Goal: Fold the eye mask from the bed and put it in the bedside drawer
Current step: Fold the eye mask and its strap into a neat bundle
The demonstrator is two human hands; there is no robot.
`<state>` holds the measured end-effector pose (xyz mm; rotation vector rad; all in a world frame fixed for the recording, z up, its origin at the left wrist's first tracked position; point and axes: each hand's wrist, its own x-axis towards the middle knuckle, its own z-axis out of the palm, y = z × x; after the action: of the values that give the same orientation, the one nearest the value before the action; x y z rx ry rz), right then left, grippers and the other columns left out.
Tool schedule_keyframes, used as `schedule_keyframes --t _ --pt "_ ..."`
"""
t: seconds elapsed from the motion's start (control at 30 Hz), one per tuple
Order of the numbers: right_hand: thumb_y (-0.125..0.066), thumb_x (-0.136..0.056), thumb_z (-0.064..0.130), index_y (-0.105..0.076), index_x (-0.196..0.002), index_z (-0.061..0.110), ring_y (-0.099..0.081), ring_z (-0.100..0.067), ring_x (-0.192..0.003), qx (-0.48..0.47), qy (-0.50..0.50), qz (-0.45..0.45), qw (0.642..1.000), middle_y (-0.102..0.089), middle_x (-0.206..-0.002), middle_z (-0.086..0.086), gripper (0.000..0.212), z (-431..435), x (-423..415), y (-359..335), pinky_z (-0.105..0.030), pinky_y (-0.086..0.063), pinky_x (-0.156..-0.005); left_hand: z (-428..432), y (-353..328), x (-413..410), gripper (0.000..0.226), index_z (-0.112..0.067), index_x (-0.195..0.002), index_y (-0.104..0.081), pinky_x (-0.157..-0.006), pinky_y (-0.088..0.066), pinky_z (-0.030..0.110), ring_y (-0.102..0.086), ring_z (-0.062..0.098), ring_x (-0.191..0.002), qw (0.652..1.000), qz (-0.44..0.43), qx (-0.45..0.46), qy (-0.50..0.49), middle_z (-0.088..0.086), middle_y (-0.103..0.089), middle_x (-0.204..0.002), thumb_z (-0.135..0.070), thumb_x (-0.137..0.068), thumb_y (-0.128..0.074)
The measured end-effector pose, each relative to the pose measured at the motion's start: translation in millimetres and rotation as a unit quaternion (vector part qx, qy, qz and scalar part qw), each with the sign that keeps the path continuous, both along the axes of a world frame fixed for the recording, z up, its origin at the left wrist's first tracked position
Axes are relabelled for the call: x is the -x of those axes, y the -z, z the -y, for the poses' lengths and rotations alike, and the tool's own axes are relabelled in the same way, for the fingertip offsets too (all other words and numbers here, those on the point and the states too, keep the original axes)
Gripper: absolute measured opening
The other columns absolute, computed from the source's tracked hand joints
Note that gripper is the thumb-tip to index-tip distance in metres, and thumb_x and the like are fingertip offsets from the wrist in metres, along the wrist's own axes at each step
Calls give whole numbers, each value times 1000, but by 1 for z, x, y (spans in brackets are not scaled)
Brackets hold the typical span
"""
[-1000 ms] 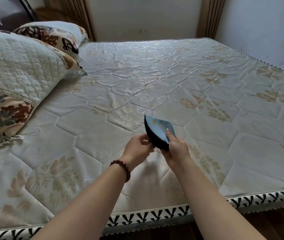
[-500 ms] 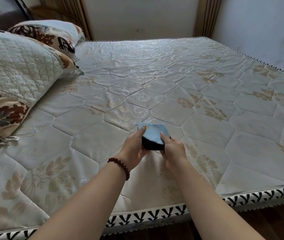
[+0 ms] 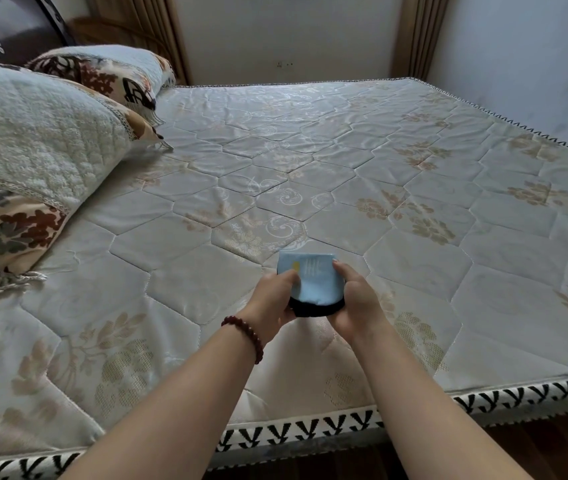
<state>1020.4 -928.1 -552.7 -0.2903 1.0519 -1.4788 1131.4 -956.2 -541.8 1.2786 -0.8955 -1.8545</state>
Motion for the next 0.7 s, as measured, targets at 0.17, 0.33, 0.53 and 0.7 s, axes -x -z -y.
schedule_keyframes --t 0.17,0.33,0.53,0.7 --pt "-40 -96 16 -51 -125 -7 -57 -42 -113 -3 16 10 1000 -57 -123 -28 38 -3 -5 0 -55 -43 -99 0 1 1 9 -10 -92 -58 -55 -57 29 -63 22 -76 999 35 12 -10 10 -63 -88 -13 -91 -50" --pt "-43 -94 13 -55 -117 -4 -59 -35 -100 9 26 8 1000 -60 -111 -23 31 -4 -6 1 -51 -48 -94 0 1 3 23 -4 -110 -58 -65 -57 39 -64 25 -78 997 25 55 -52 11 -64 -92 -20 -94 -54" --pt "-49 -92 15 -62 -96 4 -64 -29 -80 -17 18 6 1000 -65 -92 -15 17 -7 -3 0 -45 -56 -75 -5 -3 9 19 -5 -109 -57 -69 -56 43 -62 26 -80 996 19 74 -55 12 -63 -94 -18 -95 -53" --pt "-53 -91 21 -63 -99 6 -66 -31 -83 -4 -23 63 998 -68 -91 -15 20 -14 3 0 -51 -53 -82 -9 -3 15 20 -3 -110 -57 -74 -55 45 -63 26 -79 995 9 84 -51 13 -64 -92 -16 -95 -52"
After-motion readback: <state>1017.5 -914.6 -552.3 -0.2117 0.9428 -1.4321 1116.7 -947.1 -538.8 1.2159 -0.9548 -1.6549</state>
